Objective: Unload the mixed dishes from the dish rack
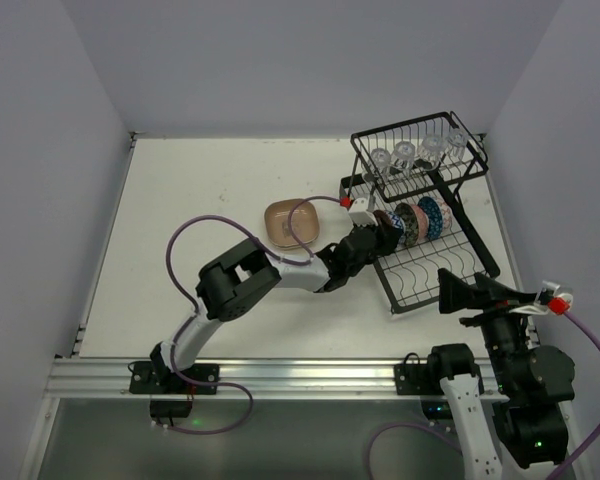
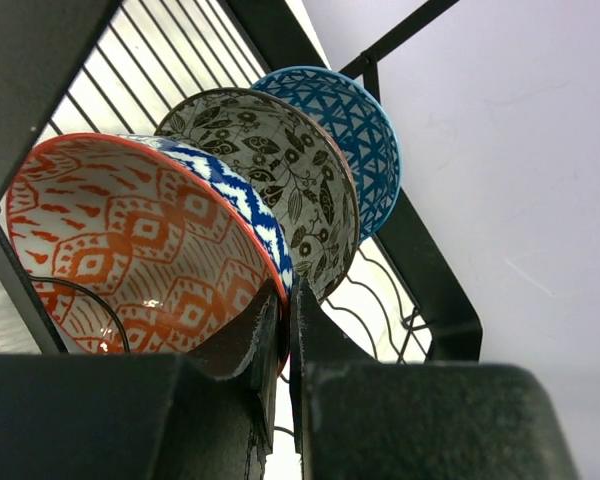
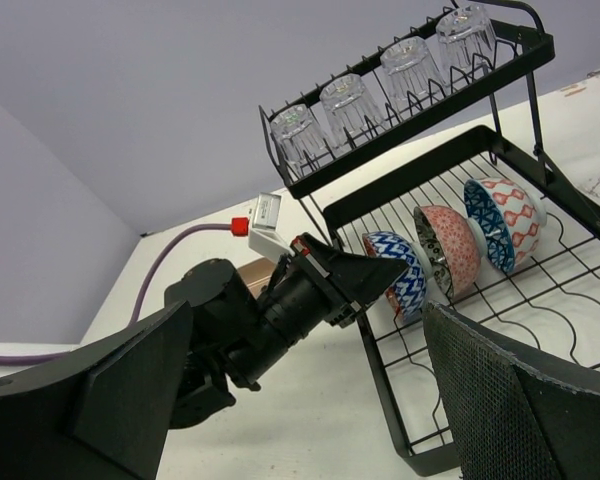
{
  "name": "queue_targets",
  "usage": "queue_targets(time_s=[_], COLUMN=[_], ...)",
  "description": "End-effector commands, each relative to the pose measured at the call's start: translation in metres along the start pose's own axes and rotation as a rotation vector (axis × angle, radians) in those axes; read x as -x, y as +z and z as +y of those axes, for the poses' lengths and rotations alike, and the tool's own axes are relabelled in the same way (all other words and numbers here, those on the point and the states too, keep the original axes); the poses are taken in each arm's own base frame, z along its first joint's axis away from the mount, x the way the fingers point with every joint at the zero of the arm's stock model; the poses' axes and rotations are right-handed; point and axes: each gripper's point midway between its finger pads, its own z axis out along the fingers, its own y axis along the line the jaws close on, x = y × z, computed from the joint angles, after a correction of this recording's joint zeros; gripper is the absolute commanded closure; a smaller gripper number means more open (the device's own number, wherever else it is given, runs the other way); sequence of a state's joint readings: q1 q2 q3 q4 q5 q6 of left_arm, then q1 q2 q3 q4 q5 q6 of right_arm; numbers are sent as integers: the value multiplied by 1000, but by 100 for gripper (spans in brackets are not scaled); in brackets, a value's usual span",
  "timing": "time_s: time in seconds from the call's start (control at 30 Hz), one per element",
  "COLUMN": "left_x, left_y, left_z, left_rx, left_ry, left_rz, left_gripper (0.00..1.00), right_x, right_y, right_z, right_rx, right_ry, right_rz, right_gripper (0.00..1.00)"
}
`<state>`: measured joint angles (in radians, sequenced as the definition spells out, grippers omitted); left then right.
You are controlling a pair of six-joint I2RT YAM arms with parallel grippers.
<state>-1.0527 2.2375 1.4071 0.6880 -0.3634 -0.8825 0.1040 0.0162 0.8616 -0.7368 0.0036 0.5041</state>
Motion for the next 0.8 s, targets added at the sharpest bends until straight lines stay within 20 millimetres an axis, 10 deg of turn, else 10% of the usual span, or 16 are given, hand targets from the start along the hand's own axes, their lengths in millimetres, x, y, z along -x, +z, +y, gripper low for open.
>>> queue_targets(time_s=[0.0,0.77], left_x=[-2,35], left_y=[1,-22], left_z=[11,-19], left_rx=[-1,-344], left_ry=[-21,-135], left_rz=[-18,-152], left_gripper=[100,100], right_x=[5,11], right_y=[-4,-7], right_z=[8,10], right_rx=[42,44], right_ry=[-18,-27], right_rz=[-18,-32], right_gripper=[1,1])
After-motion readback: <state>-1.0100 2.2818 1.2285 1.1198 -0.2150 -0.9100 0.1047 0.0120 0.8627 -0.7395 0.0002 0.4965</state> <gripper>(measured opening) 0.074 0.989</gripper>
